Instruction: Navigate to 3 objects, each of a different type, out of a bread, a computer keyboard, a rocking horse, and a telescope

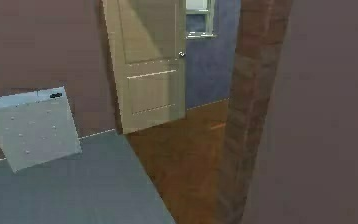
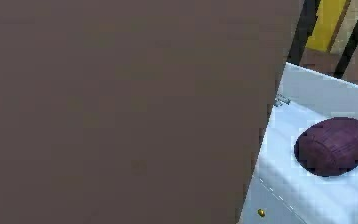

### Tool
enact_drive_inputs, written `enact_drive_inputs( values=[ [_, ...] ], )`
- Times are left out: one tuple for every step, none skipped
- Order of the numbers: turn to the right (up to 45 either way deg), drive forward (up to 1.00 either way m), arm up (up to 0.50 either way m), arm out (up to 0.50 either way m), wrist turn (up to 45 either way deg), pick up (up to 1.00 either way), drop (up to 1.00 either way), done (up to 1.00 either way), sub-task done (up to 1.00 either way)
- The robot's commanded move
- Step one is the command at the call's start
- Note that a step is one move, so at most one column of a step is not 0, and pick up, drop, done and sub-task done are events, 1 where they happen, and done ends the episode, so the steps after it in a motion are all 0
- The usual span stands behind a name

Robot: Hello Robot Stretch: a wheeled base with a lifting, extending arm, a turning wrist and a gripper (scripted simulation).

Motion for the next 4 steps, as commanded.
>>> enact_drive_inputs(
  values=[
    [-45.0,0.00,0.00,0.00,0.0,0.00,0.00,0.00,0.00],
    [-45.0,0.00,0.00,0.00,0.0,0.00,0.00,0.00,0.00],
    [-6.0,0.00,0.00,0.00,0.0,0.00,0.00,0.00,0.00],
    [0.0,0.15,0.00,0.00,0.0,0.00,0.00,0.00,0.00]
  ],
)
